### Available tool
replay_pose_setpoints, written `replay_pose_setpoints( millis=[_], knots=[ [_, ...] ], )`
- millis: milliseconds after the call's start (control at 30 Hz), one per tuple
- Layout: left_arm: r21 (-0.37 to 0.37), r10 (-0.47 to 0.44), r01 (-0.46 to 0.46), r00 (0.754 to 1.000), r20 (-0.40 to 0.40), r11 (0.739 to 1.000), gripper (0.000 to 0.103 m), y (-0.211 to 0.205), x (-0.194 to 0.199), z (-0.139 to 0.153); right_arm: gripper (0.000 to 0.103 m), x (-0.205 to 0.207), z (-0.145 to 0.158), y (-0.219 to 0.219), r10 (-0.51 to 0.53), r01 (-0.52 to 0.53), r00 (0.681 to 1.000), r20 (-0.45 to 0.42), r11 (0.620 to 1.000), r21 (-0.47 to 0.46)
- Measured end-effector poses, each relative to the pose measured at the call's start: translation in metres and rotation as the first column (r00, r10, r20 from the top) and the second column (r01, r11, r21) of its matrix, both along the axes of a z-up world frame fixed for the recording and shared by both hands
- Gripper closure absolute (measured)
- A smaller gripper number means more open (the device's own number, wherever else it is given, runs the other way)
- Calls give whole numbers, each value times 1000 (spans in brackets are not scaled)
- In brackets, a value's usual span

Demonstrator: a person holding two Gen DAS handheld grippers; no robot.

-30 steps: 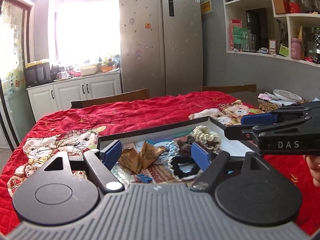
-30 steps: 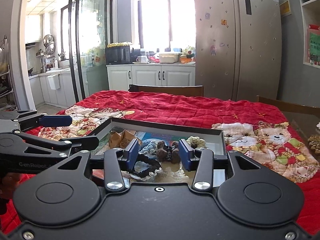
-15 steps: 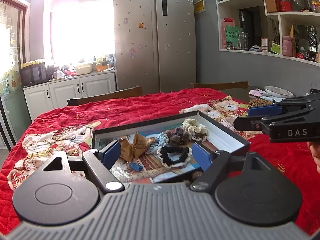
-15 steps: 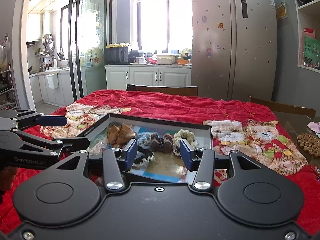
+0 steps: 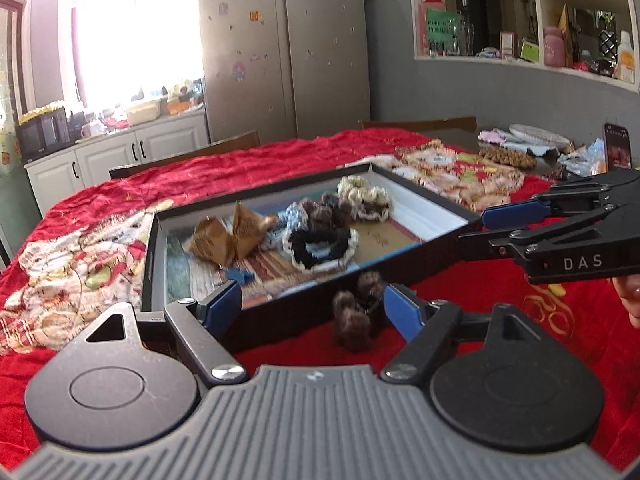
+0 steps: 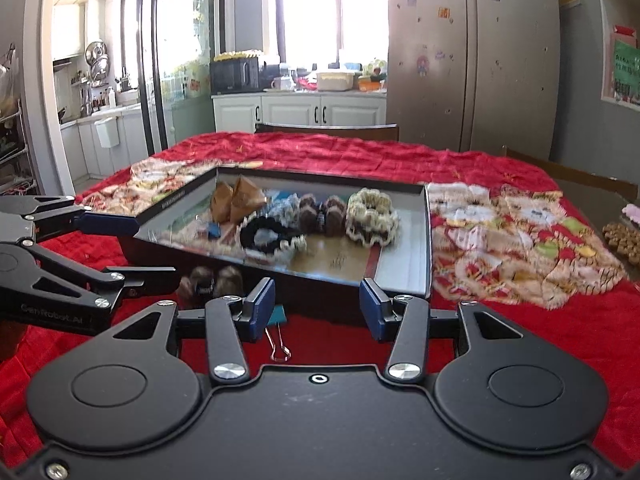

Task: Organize objects
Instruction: 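Withdraw both tools from the box toward the remaining items on the quilt, then close the left tool on the brown fuzzy scrunchie while the right tool reaches the blue binder clip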

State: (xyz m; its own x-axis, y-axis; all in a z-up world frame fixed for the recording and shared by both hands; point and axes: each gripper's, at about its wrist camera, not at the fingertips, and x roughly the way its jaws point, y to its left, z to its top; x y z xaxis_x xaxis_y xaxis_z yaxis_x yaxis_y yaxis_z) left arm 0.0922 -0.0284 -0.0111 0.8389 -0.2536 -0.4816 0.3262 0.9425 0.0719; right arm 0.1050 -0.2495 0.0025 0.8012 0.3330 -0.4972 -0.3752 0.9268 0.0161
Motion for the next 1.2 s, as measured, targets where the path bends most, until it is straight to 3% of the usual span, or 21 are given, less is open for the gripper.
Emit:
replay_pose_setpoints(
  millis=[367, 733, 833, 967, 1200],
  knots=[
    [-5, -14, 14, 998, -58, 1000, 17, -13, 10, -19, 59, 11, -30, 18, 86, -88, 995, -49, 995, -47],
    [-34, -16, 13, 994, -108, 999, 31, -17, 23, -29, 59, 26, -46, 24, 126, -134, 988, -94, 987, -84],
    [-43, -24, 18, 992, -122, 999, 42, -18, 25, -30, 59, 30, -47, 25, 139, -148, 985, -98, 985, -91],
    [-50, -31, 24, 989, -142, 998, 65, -21, 26, -32, 59, 28, -47, 27, 170, -179, 981, -94, 979, -100],
    [-40, -31, 26, 989, -142, 999, 70, -22, 24, -33, 59, 31, -47, 35, 196, -205, 977, -83, 972, -116]
  ],
)
